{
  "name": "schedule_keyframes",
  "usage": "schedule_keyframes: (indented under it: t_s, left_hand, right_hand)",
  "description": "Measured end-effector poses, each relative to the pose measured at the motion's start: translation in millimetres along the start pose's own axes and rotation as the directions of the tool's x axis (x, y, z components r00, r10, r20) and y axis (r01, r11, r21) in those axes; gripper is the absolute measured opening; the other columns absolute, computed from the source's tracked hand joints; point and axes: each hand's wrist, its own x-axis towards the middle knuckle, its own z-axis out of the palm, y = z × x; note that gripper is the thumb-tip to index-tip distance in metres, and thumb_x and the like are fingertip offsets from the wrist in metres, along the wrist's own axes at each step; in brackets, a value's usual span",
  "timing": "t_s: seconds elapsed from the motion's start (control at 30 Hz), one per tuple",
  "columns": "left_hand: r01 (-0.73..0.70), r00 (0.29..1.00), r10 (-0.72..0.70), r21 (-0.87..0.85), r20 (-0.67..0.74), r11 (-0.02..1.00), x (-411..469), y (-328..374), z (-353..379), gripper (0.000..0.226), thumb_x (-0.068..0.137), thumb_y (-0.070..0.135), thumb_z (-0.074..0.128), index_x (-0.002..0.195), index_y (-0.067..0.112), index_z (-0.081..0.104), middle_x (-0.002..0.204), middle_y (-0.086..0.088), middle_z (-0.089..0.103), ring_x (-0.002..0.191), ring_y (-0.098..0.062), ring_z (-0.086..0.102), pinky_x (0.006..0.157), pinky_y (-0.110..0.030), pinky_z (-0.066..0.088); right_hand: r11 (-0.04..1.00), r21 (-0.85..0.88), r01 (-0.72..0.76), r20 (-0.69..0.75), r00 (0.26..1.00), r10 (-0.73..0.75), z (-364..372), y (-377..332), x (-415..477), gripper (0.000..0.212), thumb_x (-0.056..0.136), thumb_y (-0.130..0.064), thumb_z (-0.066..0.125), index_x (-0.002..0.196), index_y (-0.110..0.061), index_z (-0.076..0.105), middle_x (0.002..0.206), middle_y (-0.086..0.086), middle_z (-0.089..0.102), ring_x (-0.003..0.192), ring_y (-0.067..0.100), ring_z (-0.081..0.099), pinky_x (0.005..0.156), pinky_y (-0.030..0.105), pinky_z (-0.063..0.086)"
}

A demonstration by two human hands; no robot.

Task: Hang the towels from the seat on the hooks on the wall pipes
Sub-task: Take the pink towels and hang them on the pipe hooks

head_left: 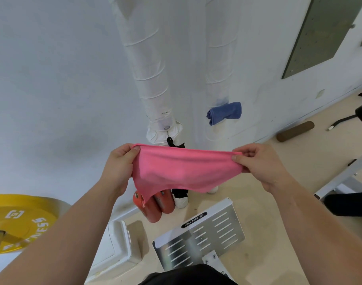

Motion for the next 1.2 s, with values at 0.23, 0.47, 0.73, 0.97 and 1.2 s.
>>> schedule_keyframes:
  t_s: [0.23,0.47,0.73,0.97,1.2]
  left_hand:
    - [0.117,0.993,-0.117,0.016,0.026,0.993,-14,-5,18,0.031,0.101,0.027,0.054,0.097,-0.001,0.067,0.084,-0.009,0.050,0.076,-0.027,0.042,0.069,-0.038,0.036]
    - [0.071,0.992,-0.073,0.016,0.100,0.997,-54,-5,55,0.038,0.085,0.037,0.064,0.089,-0.001,0.068,0.071,-0.014,0.050,0.065,-0.028,0.045,0.061,-0.041,0.038]
    - [-0.149,0.973,0.130,0.089,0.190,0.985,-85,3,79,0.032,0.100,0.022,0.060,0.074,0.019,0.078,0.056,-0.007,0.058,0.055,-0.014,0.046,0.052,-0.026,0.037]
    - [-0.166,0.958,0.133,0.113,0.254,0.980,-82,5,74,0.025,0.100,0.022,0.061,0.085,0.012,0.079,0.064,-0.010,0.053,0.060,-0.017,0.043,0.056,-0.032,0.034]
    - [-0.075,0.910,0.055,0.034,0.412,0.997,-83,5,69,0.028,0.104,0.022,0.054,0.098,0.013,0.079,0.069,-0.010,0.053,0.067,-0.024,0.043,0.059,-0.036,0.035]
  right_hand:
    - [0.979,0.145,-0.142,-0.041,0.988,0.150,33,-6,-22,0.017,0.083,0.004,0.060,0.090,-0.012,0.060,0.069,0.008,0.055,0.062,0.021,0.053,0.054,0.032,0.055]
    - [0.971,0.235,-0.038,0.102,0.995,0.015,80,-17,-52,0.017,0.092,0.005,0.061,0.085,-0.010,0.065,0.071,0.004,0.058,0.064,0.018,0.059,0.062,0.036,0.051]
    - [0.962,0.266,0.059,0.194,0.974,-0.113,97,-21,-69,0.040,0.084,0.017,0.057,0.085,-0.018,0.076,0.080,-0.001,0.077,0.077,0.010,0.072,0.078,0.024,0.059]
    - [0.969,0.098,0.226,0.173,0.955,-0.240,89,-16,-64,0.029,0.082,0.004,0.076,0.084,-0.025,0.078,0.079,-0.003,0.076,0.071,0.009,0.066,0.080,0.027,0.058]
    - [0.914,-0.026,0.404,0.118,0.909,-0.399,84,-14,-65,0.029,0.077,-0.004,0.084,0.078,-0.032,0.075,0.089,-0.006,0.060,0.086,0.000,0.063,0.075,0.008,0.043]
